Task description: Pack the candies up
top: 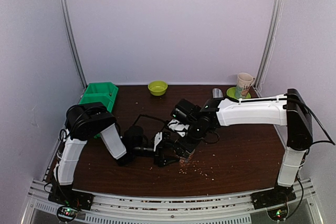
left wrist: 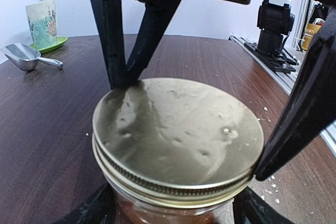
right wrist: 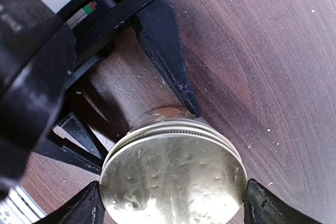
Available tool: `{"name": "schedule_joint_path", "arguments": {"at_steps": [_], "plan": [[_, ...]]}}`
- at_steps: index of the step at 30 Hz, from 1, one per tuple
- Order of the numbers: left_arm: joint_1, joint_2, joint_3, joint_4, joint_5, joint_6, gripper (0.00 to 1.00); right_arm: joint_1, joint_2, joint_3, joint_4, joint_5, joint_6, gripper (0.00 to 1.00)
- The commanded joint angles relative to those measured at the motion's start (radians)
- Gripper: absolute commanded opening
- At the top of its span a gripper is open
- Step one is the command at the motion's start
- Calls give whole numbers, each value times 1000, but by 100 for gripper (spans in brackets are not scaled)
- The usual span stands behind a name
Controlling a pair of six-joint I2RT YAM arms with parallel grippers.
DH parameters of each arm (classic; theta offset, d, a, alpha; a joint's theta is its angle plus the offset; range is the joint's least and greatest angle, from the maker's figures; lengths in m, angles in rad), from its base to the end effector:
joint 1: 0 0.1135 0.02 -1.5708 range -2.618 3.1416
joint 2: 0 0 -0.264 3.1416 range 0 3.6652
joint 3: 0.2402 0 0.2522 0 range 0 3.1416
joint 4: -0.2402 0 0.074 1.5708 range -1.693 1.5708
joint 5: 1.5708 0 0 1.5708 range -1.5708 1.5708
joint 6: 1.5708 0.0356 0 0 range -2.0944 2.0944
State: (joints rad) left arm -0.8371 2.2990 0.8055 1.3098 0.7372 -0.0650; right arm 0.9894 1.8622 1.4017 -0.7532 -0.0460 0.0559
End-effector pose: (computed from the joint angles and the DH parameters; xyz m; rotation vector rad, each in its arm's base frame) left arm 0.2321 -0.2931 0.0526 1.2141 1.4510 -1.2790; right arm 0.2075 0.3187 0.2086 -1.2877 2.5295 0.3123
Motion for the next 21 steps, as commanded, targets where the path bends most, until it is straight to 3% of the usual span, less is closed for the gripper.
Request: {"name": "schedule_joint_path", "arguments": {"at_steps": [1,21], "plan": [[4,32,6,-62,-7,-12,78,-6,17,11,16,-7,28,89],[3,26,9,-90,-45,-3,76,-14,31,49,-39,24,138,89]]}}
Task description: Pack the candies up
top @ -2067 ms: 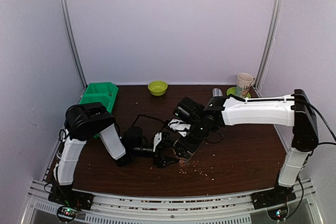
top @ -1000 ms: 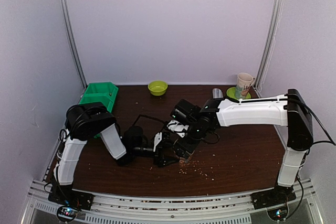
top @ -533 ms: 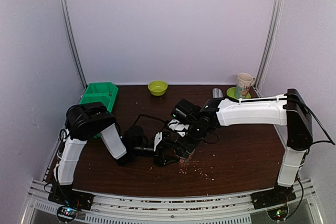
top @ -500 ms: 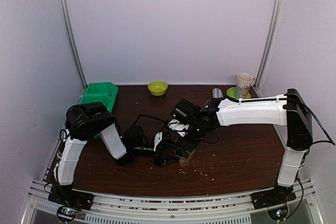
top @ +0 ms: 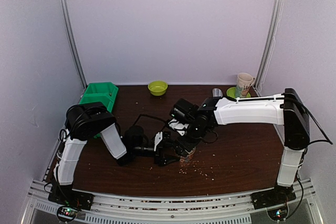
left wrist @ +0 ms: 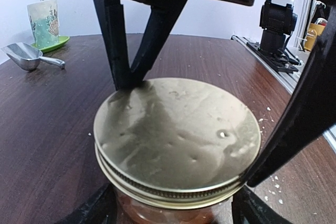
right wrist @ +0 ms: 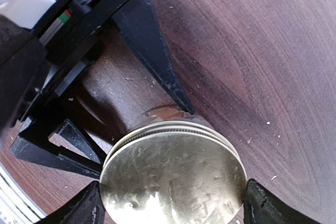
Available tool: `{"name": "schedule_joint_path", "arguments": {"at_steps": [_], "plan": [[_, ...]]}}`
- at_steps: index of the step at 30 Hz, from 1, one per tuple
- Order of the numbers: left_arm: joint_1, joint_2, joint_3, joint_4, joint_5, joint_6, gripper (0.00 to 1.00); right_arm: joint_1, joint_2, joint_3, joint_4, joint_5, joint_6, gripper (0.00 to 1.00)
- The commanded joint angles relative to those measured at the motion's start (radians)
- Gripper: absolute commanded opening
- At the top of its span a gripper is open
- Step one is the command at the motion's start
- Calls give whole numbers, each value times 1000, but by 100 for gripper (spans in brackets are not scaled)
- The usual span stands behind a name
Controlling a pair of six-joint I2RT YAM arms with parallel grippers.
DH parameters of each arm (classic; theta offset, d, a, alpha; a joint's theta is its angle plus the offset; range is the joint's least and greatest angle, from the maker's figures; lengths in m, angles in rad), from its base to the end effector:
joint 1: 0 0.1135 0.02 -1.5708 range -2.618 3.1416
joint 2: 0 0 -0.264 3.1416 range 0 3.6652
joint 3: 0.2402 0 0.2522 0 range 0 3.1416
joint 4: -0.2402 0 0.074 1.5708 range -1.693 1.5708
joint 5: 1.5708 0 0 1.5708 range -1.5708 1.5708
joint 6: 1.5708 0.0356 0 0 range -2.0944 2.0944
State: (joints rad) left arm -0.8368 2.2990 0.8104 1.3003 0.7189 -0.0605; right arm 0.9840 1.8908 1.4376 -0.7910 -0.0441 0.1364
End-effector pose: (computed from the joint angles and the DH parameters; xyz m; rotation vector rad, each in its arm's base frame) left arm 0.2335 -0.2939 0.0525 1.2044 1.4604 -1.2608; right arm 0.2117 0.3212 0.2070 -1.1907 2.6141 0.3051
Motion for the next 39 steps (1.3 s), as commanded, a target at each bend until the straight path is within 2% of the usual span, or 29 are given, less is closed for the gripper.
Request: {"name": "schedule_joint_path", "arguments": {"at_steps": [1,10,13,22,39], "plan": [[4,25,3,-81,-29,-8,76,-8,0,10,3,25,63,89],[4,23,-1,-82,-38,-7,78,-8,-18,-16,17,41,94,95],[4,23,1,-87,-39,-6,79,-8,-34,-24,21,44,96,100],[4,25,1,-90,-35,-4,81,-9,-88,-69,22,54,75,99],[4,32,17,-113,-20,-6,88,-55,-242,-218,121,-164,-2,100]]}}
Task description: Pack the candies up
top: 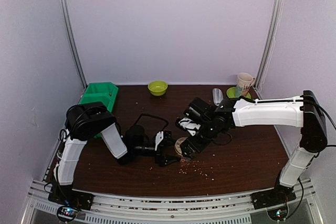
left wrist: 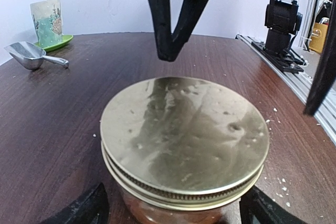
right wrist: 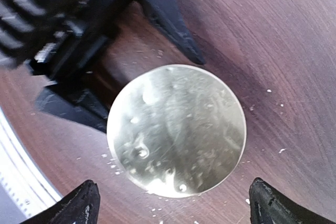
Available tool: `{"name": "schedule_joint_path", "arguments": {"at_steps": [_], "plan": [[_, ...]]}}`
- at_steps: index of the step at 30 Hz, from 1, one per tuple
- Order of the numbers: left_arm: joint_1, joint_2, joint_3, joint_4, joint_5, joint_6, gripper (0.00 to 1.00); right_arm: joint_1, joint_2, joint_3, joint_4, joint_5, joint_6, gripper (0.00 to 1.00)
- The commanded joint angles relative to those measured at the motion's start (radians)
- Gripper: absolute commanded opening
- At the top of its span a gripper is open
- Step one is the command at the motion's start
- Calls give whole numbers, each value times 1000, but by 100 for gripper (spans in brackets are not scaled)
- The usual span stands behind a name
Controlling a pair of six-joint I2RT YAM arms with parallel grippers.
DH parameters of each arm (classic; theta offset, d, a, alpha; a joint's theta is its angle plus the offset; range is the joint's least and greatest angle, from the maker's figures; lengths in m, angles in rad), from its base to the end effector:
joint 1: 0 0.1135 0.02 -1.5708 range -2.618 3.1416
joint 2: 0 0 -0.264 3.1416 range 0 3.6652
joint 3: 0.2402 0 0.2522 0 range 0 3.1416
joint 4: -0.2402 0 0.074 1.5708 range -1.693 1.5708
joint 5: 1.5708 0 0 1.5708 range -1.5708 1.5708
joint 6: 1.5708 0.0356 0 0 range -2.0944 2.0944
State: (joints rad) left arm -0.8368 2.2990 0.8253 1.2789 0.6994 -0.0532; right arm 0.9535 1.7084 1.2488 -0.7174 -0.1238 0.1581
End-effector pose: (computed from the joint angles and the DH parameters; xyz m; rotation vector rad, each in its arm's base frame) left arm 0.2365 -0.2964 0.0530 1.1961 1.4700 -1.2399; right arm 0.1957 0.2833 0.2192 -1.1314 2.6026 0.4481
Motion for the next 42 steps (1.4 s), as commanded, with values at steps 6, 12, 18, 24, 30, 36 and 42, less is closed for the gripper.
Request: {"name": "schedule_joint_path", "arguments": {"at_steps": [6,12,18,24,30,36,42], "plan": [[1,39,31,-137,8,-12,90,-81,-98,-61,155,-173,-6,100],[-1,46,47,-154,22,-9,91,-132,-72,-51,235,-196,9,95],[-2,54,64,-168,50,-11,98,-188,-24,-33,298,-273,31,68],[-9,63,97,-224,64,-4,98,-198,-2,-43,321,-287,23,66],[-12,71,113,-245,71,2,97,-198,0,-75,347,-311,20,65],[-13,74,123,-259,86,4,93,-200,18,-80,349,-311,23,61],[-14,74,119,-259,86,6,92,-204,29,-96,359,-306,31,59]]}}
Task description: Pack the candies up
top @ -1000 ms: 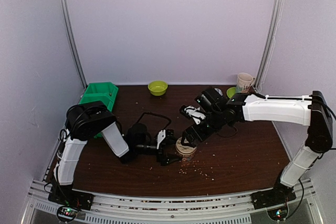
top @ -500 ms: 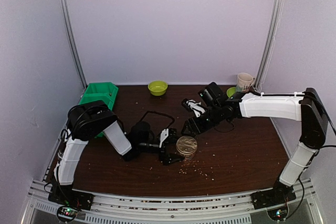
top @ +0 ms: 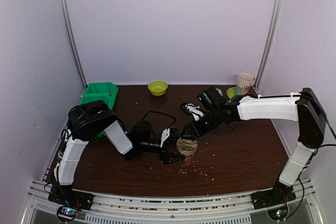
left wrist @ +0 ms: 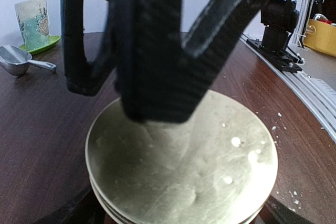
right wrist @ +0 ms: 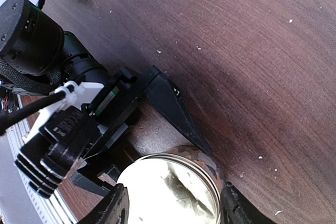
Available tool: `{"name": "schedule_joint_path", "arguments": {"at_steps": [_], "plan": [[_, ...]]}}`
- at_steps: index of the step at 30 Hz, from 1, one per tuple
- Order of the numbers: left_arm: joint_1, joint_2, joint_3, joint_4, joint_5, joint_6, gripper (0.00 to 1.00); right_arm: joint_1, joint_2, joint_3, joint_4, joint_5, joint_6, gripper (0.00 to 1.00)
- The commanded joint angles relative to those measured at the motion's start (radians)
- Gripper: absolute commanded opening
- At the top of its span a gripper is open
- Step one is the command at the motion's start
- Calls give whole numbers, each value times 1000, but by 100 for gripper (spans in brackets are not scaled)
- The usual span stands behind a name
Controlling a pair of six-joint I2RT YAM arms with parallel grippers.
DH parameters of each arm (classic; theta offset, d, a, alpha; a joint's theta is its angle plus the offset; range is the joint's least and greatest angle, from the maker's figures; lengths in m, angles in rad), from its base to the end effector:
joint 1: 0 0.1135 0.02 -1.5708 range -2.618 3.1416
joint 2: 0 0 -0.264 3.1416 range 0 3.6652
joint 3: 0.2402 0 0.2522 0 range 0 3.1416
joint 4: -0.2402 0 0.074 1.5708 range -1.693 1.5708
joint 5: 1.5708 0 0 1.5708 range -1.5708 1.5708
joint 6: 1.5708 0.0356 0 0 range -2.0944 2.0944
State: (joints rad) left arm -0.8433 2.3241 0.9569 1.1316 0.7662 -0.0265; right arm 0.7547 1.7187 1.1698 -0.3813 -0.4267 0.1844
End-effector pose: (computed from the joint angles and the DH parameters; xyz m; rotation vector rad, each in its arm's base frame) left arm 0.2514 -0.3195 0.0550 1.2708 1.4606 -1.2873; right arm 0.2542 0.2593 0.2127 -0.9164 2.4578 0.8982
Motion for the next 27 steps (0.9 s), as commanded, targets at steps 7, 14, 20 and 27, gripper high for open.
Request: {"name": "schedule_joint_path", "arguments": {"at_steps": [7,14,20,27], "plan": [[-7,48,-10,-117,22,-20,91,-20,28,-45,63,-4,21,55],[-7,48,-5,-133,21,-18,89,-22,32,-53,70,-11,24,46],[-7,49,3,-146,22,-18,89,-23,19,-84,82,9,32,39],[-7,50,8,-154,20,-21,88,-23,-8,-117,79,45,39,36]]}}
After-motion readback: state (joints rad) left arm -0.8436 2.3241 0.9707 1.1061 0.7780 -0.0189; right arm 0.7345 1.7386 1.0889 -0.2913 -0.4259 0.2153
